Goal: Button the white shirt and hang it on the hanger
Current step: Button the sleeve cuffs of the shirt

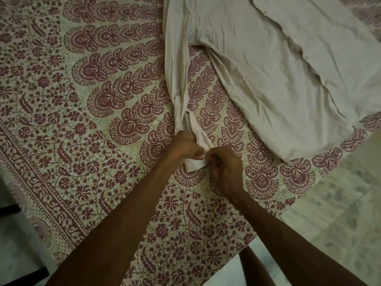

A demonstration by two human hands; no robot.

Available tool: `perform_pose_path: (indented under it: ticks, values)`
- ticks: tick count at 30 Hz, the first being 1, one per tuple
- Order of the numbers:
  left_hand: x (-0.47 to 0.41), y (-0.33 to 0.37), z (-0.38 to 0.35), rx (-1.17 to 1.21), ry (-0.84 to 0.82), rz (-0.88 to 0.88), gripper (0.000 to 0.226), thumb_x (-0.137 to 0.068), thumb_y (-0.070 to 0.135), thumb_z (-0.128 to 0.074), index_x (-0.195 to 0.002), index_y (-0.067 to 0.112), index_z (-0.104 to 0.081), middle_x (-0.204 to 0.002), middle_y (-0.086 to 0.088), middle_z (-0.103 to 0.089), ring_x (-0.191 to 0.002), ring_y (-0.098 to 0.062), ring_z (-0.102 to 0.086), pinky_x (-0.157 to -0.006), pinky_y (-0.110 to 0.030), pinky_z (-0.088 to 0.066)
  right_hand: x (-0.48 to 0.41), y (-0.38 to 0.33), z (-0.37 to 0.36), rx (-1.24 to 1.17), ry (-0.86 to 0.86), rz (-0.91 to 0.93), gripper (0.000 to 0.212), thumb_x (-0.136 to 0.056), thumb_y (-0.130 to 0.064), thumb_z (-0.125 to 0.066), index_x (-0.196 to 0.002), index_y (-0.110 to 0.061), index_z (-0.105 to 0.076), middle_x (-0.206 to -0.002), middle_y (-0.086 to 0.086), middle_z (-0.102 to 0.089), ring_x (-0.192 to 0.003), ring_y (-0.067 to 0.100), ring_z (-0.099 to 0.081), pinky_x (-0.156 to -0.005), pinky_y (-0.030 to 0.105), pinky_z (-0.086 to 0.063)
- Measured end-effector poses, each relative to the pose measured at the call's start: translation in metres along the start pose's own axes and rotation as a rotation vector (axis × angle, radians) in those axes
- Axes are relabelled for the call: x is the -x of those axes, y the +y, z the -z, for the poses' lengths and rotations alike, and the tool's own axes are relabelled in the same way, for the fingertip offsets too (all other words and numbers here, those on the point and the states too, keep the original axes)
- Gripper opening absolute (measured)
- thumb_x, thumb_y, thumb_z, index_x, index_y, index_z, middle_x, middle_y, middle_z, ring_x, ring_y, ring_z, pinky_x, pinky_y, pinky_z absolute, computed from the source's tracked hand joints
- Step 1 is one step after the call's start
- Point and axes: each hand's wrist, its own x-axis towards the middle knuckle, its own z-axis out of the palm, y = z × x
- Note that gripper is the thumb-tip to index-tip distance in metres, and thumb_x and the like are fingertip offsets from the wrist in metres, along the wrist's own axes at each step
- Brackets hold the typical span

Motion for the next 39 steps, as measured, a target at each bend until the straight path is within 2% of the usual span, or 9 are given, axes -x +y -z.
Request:
perform_pose_path:
  ticks: [3, 7, 13, 17, 20, 28, 31, 35, 39]
  values:
    - [-0.001, -0.001, 0.001, 0.033, -0.023, -0.006, 0.038, -0.071, 0.009, -0.076, -0.066, 0.018, -0.040, -0.090, -0.017, -0.069, -0.086, -0.023, -0.068, -0.083, -0.030, -0.053, -0.001, 0.000, -0.002, 0.008, 0.026, 0.016, 0.017, -0.078, 0.003, -0.071, -0.086, -0.011, -0.069, -0.085, 0.000, -0.065, -0.073, 0.008, -0.057, -0.063, 0.028, -0.048]
    - [-0.007, -0.009, 0.005, 0.161, -0.107, -0.005, 0.028, -0.068, 0.003, -0.073, -0.072, 0.015, -0.048, -0.092, -0.026, -0.072, -0.092, -0.036, -0.071, -0.091, -0.053, -0.054, -0.004, -0.003, -0.001, -0.059, 0.023, 0.029, 0.022, -0.074, 0.011, -0.066, -0.083, -0.009, -0.067, -0.084, 0.000, -0.065, -0.074, 0.011, -0.058, -0.064, 0.028, -0.048]
    - [-0.005, -0.017, 0.013, 0.320, -0.199, -0.016, 0.063, -0.080, -0.006, -0.072, -0.133, -0.004, -0.038, -0.097, -0.016, -0.067, -0.084, -0.025, -0.071, -0.088, -0.040, -0.057, -0.013, -0.002, -0.001, -0.222, 0.007, -0.102, 0.013, -0.078, 0.003, -0.073, -0.081, -0.010, -0.071, -0.080, -0.004, -0.070, -0.074, 0.004, -0.065, -0.066, 0.025, -0.054]
    - [-0.001, -0.016, 0.014, 0.421, -0.235, -0.011, 0.068, -0.075, -0.006, -0.077, -0.132, -0.011, -0.040, -0.116, -0.019, -0.062, -0.089, -0.024, -0.073, -0.086, -0.039, -0.058, -0.015, 0.000, 0.002, -0.209, -0.006, -0.146, 0.011, -0.079, -0.002, -0.075, -0.080, -0.013, -0.071, -0.078, -0.007, -0.070, -0.073, 0.005, -0.066, -0.065, 0.033, -0.056]
    - [0.000, -0.011, 0.016, 0.465, -0.252, 0.006, 0.075, -0.074, -0.010, -0.075, -0.135, -0.018, -0.031, -0.106, -0.019, -0.064, -0.087, -0.024, -0.073, -0.084, -0.038, -0.059, -0.018, -0.004, 0.001, -0.193, 0.013, -0.158, 0.012, -0.078, -0.005, -0.076, -0.080, -0.015, -0.072, -0.081, -0.008, -0.071, -0.076, 0.005, -0.067, -0.068, 0.032, -0.056]
    - [-0.003, -0.013, 0.014, 0.384, -0.199, 0.001, 0.046, -0.072, -0.007, -0.073, -0.113, -0.007, -0.054, -0.098, -0.016, -0.071, -0.090, -0.026, -0.073, -0.093, -0.045, -0.055, -0.019, -0.011, 0.002, -0.171, 0.028, -0.159, 0.018, -0.074, -0.001, -0.077, -0.076, -0.018, -0.072, -0.076, -0.011, -0.070, -0.073, 0.002, -0.065, -0.069, 0.017, -0.051]
    - [-0.004, -0.016, 0.012, 0.334, -0.149, -0.031, 0.058, -0.069, 0.000, -0.075, -0.120, -0.008, -0.050, -0.084, -0.006, -0.068, -0.081, -0.020, -0.073, -0.085, -0.038, -0.058, -0.022, -0.012, 0.001, -0.192, 0.012, -0.196, 0.014, -0.074, -0.002, -0.078, -0.075, -0.015, -0.073, -0.074, -0.010, -0.071, -0.070, 0.001, -0.066, -0.065, 0.011, -0.048]
    - [0.003, -0.021, 0.002, 0.097, 0.027, -0.234, 0.053, -0.069, 0.014, -0.081, -0.107, 0.016, -0.043, -0.102, -0.003, -0.060, -0.089, -0.014, -0.060, -0.071, -0.035, -0.056, -0.020, -0.006, 0.003, -0.334, -0.050, -0.394, 0.006, -0.080, -0.009, -0.077, -0.080, -0.014, -0.074, -0.072, -0.001, -0.073, -0.062, 0.013, -0.069, -0.058, 0.028, -0.056]
    - [0.007, -0.025, -0.002, 0.020, 0.045, -0.377, 0.047, -0.078, 0.018, -0.077, -0.106, 0.016, -0.039, -0.106, -0.008, -0.058, -0.082, -0.011, -0.055, -0.065, -0.029, -0.051, -0.022, 0.001, 0.009, -0.484, -0.115, -0.527, 0.014, -0.081, -0.011, -0.079, -0.092, -0.009, -0.070, -0.080, 0.012, -0.074, -0.074, 0.026, -0.074, -0.070, 0.045, -0.061]
